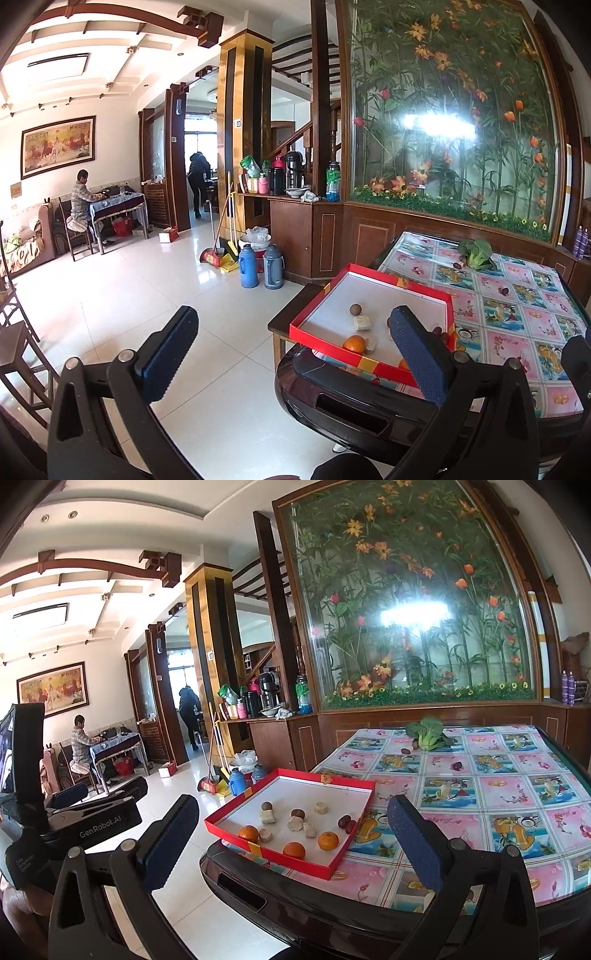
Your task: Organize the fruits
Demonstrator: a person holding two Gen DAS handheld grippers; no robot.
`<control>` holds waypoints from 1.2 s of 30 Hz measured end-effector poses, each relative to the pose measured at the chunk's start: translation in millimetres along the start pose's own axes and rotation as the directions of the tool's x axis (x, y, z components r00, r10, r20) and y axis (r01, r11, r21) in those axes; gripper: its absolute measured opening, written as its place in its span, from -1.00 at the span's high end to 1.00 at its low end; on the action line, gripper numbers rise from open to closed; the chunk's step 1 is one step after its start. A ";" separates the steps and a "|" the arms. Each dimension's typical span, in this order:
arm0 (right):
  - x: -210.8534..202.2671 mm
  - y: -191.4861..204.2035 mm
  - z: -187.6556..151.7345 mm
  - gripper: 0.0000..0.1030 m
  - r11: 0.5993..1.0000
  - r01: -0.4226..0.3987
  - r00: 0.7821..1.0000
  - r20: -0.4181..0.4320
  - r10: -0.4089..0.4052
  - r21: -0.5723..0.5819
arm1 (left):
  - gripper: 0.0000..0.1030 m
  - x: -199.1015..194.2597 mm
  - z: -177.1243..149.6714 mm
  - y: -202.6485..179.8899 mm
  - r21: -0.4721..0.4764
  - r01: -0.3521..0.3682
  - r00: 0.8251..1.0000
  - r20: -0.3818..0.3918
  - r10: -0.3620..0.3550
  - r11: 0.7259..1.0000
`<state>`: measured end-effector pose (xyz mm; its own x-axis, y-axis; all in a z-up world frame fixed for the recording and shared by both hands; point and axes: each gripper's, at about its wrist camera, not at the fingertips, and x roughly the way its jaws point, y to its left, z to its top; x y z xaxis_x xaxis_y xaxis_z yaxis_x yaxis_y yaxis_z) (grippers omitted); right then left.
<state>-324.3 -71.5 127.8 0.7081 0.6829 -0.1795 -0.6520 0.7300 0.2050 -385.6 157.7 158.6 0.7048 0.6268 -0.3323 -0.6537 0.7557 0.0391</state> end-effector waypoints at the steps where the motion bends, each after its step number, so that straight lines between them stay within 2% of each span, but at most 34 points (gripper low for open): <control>1: -0.5 0.3 0.6 -0.98 1.000 0.001 1.000 -0.001 -0.001 -0.002 | -1.00 -0.6 -0.4 1.1 -0.002 0.001 1.000 0.000 -0.001 1.000; 15: -1.5 0.0 12.7 -0.98 1.000 0.009 1.000 0.017 -0.009 -0.007 | -1.00 1.2 -3.0 6.4 0.034 -0.009 1.000 -0.003 0.009 0.999; 36: -2.9 -2.0 20.5 -0.98 0.999 0.033 0.999 0.039 -0.033 -0.012 | -1.00 -6.8 2.7 9.5 0.014 -0.003 1.000 0.018 0.003 1.000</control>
<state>-319.5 -75.6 147.6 0.7392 0.6570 -0.1484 -0.6313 0.7526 0.1872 -395.9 161.1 163.8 0.7077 0.6322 -0.3153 -0.6521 0.7563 0.0529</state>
